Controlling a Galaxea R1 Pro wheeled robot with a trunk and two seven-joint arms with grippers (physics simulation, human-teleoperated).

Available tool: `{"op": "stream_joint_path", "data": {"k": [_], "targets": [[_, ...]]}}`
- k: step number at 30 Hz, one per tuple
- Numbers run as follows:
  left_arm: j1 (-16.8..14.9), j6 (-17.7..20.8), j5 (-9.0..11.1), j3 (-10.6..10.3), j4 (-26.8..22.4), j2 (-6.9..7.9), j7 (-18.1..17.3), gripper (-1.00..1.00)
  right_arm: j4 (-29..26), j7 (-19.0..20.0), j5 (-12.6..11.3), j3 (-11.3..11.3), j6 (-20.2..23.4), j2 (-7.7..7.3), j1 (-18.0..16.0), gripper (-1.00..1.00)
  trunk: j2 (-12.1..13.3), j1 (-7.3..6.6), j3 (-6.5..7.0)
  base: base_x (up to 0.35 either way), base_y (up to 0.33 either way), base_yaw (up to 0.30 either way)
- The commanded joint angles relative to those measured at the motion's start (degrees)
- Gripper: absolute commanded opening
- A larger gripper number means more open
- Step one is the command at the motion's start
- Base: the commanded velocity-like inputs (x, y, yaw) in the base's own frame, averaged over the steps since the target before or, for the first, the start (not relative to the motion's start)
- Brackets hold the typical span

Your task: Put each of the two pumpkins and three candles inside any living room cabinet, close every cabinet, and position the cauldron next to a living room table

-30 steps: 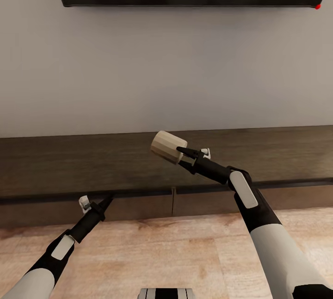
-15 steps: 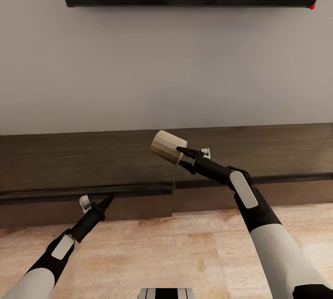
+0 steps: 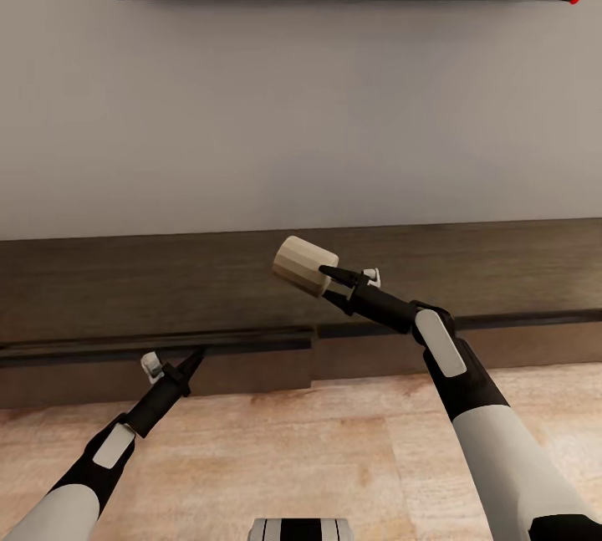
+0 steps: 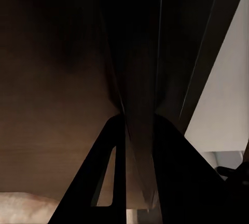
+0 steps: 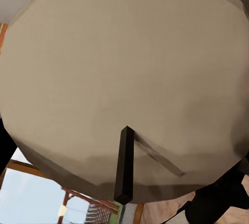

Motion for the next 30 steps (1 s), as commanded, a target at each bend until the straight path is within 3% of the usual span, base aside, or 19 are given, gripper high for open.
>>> {"op": "stream_joint_path", "data": {"k": [1,25,30], "targets": [[0.02,-0.24,-0.26,0.30,0.10,0.05,1.63,-1.00,0.03,0.20,0.01,0.06,0.13,-0.04,-0.04,-1.00,-0.01,0.00,-0.06,0.000,0.000,0.000],[0.02,-0.24,-0.27,0.30,0.10,0.05,1.72,-1.00,0.03,0.21,0.01,0.06,0.13,-0.04,-0.04,-1.00,-0.01,0.00,-0.06,-0.030,0.000,0.000],[0.02,-0.19,-0.29,0.36,0.10,0.05,1.72,-1.00,0.03,0.22,0.01,0.06,0.13,-0.04,-0.04,-1.00,-0.01,0.00,-0.06,-0.205,0.000,0.000]]}}
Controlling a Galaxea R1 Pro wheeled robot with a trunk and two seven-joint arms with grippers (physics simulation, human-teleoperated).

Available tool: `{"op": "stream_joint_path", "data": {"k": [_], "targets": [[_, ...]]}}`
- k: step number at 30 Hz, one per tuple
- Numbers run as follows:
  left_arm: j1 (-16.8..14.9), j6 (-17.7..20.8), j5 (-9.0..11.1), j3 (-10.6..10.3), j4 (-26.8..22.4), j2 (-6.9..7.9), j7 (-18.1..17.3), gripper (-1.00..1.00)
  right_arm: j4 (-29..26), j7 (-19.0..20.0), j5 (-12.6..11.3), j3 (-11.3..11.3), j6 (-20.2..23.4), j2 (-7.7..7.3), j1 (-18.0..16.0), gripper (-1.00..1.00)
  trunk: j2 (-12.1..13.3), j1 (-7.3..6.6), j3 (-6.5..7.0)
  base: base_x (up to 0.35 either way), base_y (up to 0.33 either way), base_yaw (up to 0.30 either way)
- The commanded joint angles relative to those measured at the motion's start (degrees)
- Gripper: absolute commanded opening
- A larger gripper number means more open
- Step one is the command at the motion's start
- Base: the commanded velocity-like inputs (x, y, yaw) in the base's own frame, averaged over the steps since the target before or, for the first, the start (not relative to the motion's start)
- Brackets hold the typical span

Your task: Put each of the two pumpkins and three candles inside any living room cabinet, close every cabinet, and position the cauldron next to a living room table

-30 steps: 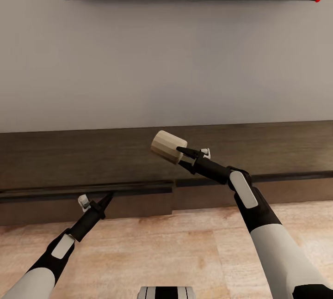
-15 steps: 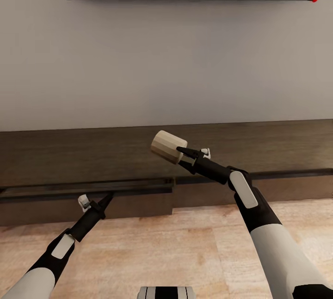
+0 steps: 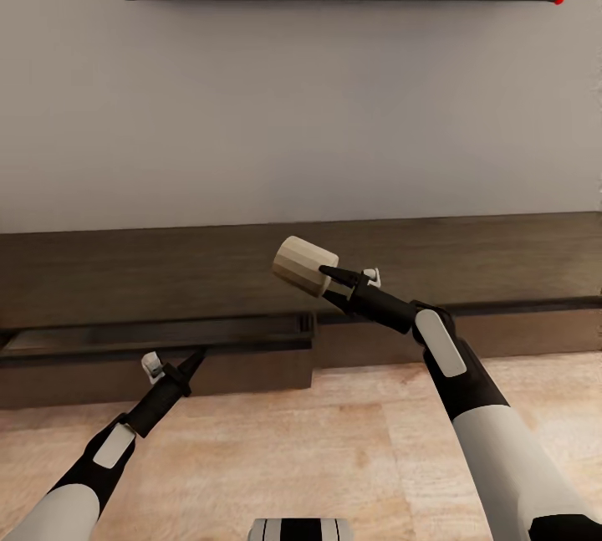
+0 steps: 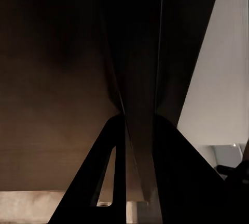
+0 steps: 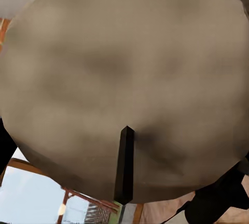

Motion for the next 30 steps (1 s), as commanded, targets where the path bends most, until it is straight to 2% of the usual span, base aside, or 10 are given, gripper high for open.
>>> {"op": "stream_joint_path", "data": {"k": [1,30], "targets": [[0.03,-0.22,-0.14,0.48,0.07,0.08,1.83,-1.00,0.02,0.24,-0.09,0.06,0.16,-0.04,-0.04,-1.00,-0.01,-0.03,-0.06,-0.246,0.000,0.000],[0.03,-0.20,-0.10,0.43,0.07,0.08,1.83,-1.00,0.02,0.23,-0.09,0.06,0.16,-0.04,-0.04,-1.00,-0.01,-0.03,-0.06,-0.059,0.000,0.000]]}}
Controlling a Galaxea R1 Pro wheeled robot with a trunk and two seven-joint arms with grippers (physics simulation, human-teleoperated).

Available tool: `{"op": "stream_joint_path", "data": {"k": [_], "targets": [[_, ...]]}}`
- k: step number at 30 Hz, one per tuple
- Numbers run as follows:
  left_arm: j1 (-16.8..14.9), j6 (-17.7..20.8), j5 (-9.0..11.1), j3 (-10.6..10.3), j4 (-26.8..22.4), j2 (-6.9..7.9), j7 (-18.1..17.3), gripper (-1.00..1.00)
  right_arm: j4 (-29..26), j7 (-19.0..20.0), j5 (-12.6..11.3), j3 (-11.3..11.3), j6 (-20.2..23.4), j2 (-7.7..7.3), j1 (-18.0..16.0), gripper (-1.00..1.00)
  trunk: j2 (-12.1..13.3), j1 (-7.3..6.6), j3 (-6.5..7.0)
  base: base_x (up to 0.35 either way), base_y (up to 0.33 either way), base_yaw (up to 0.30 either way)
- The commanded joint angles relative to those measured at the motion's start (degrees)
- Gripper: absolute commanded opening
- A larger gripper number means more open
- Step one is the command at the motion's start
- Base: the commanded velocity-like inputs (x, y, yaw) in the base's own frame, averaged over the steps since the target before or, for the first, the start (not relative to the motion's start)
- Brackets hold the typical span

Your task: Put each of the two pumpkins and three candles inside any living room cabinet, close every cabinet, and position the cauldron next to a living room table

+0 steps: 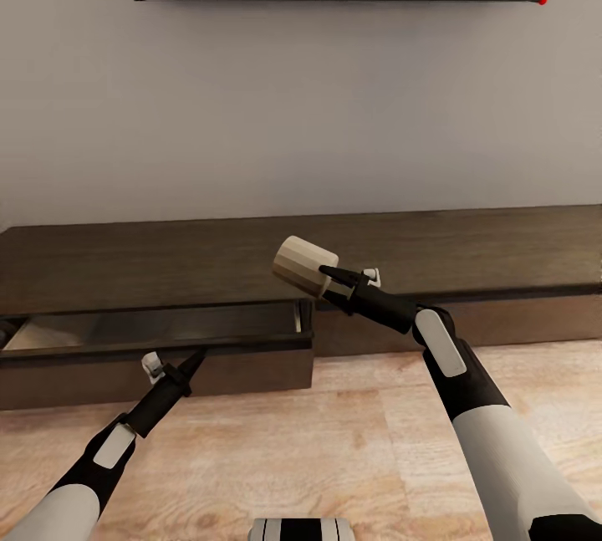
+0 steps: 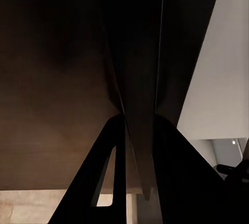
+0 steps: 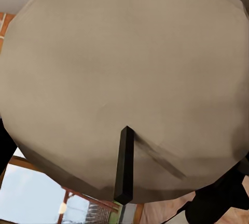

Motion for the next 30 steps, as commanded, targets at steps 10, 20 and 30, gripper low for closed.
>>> {"op": "stream_joint_path", "data": {"k": [10,20,30], "targets": [[0.01,-0.30,-0.08,0.56,0.07,0.07,1.92,-1.00,0.03,0.18,-0.02,0.06,0.14,-0.04,-0.04,-1.00,-0.01,0.00,-0.06,-0.086,0.000,0.000],[0.01,-0.31,-0.08,0.56,0.07,0.07,1.92,-1.00,0.03,0.21,-0.02,0.06,0.14,-0.04,-0.04,-1.00,-0.01,0.00,-0.06,-0.232,0.000,0.000],[0.01,-0.31,-0.08,0.56,0.07,0.07,1.92,-1.00,0.03,0.22,-0.02,0.06,0.14,-0.04,-0.04,-1.00,-0.01,0.00,-0.06,-0.168,0.000,0.000]]}}
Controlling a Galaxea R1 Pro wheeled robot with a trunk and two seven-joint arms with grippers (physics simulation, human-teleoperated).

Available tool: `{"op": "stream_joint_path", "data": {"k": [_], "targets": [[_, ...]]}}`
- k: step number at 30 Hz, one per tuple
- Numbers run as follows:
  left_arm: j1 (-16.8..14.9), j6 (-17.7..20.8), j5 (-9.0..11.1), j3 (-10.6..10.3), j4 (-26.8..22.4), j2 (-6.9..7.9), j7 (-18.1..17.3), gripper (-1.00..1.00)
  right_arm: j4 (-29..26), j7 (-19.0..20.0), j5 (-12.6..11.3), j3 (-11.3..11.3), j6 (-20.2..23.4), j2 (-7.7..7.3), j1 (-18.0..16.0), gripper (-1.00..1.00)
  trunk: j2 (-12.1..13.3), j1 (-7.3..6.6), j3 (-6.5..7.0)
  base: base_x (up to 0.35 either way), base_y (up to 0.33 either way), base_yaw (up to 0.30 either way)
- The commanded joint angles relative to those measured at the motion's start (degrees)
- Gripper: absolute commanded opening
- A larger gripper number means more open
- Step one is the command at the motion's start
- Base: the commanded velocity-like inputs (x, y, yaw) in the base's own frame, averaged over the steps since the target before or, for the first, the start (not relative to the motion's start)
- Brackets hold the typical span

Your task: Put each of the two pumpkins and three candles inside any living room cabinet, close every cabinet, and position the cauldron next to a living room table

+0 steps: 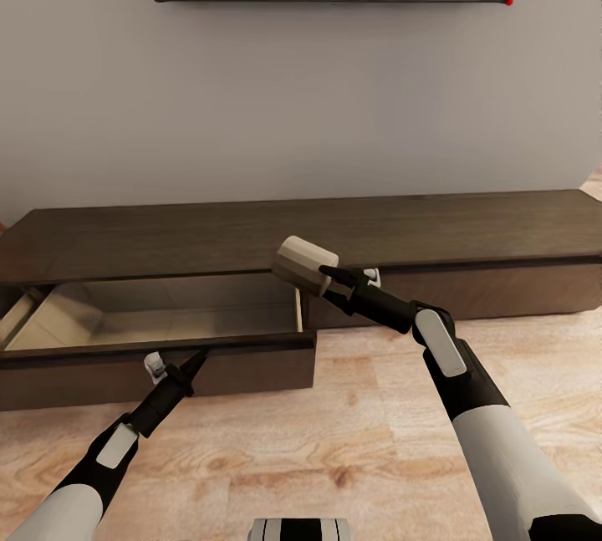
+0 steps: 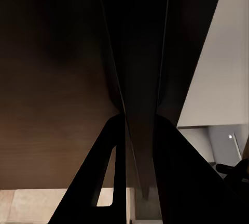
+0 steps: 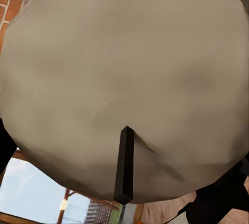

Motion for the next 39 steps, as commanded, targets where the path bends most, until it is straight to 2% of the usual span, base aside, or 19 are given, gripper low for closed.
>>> {"op": "stream_joint_path", "data": {"k": [1,39], "targets": [[0.02,-0.22,-0.13,0.51,0.07,0.64,1.82,-1.00,0.02,0.22,-0.03,0.06,0.15,-0.04,-0.04,-1.00,-0.01,-0.01,-0.06,-0.027,0.000,0.000],[0.02,-0.22,-0.13,0.51,0.04,0.64,1.82,-1.00,0.02,0.20,-0.03,0.06,0.15,-0.04,-0.04,-1.00,-0.01,-0.01,-0.06,-0.037,0.000,0.000]]}}
